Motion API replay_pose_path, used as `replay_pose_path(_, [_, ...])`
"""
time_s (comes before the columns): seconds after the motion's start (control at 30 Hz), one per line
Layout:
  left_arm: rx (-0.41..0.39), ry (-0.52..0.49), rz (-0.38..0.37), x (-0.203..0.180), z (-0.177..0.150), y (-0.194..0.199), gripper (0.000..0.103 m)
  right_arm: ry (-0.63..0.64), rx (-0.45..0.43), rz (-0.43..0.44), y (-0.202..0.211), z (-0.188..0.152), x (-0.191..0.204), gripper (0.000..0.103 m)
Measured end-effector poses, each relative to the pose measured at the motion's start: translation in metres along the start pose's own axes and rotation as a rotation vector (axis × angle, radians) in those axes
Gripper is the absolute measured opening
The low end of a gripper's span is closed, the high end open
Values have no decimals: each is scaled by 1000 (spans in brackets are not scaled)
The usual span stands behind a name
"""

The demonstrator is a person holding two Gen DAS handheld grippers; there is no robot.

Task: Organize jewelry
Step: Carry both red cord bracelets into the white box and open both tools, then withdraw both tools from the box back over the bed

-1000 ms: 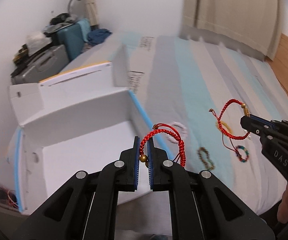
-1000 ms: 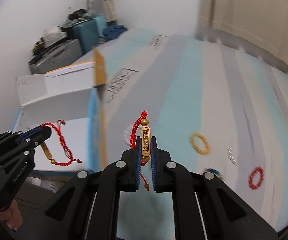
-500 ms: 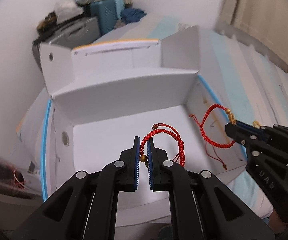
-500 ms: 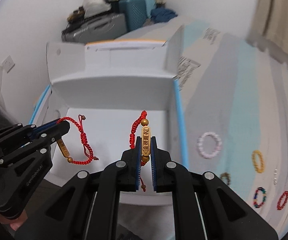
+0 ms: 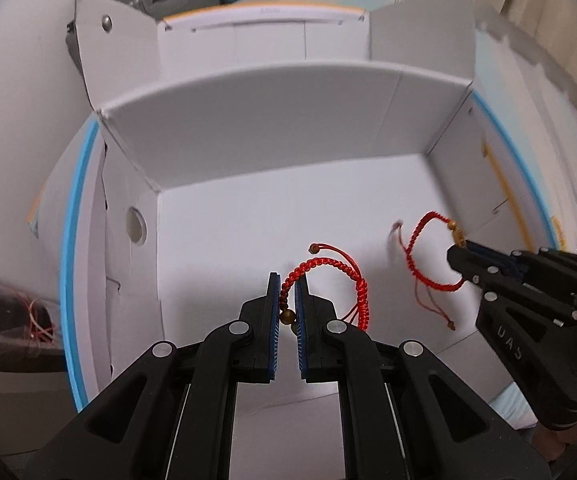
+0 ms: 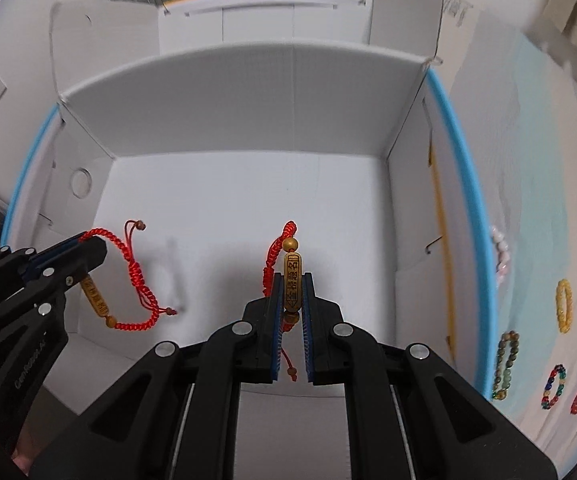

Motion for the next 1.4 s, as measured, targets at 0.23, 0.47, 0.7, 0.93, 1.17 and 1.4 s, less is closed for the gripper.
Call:
replay_pose_path(0.23, [56, 5, 22, 6, -6, -14, 6, 7, 59, -14, -15, -4, 4, 8])
replay_pose_path(0.47, [80, 3, 29, 6, -9, -21, 7, 3, 68, -14, -17, -10, 5, 10])
replay_pose_path(0.7, [61, 10, 25, 9, -6, -24, 10, -6, 45, -11, -9, -12, 12, 32])
replay_pose_path(0.93, [6, 10, 27, 5, -5, -7, 27, -19, -17, 27, 14, -14, 5, 56])
replay_pose_path(1.17, [-117, 14, 32, -6, 5, 36, 63, -59, -169, 32, 72, -14, -31, 74])
replay_pose_path(1.4, [-213, -41, -8, -61, 11, 65, 80, -138, -308, -39, 137, -33, -95, 84])
Point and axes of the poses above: each gripper's, at about its wrist camera, not at the fingertips, and y roughly against the way its jaws point, x to its left, z to its top, the point moved 3 cm from there along -y, roughly the way its jaws point, and after that the axes turned 6 degrees about -z, right-handed, at the moved point
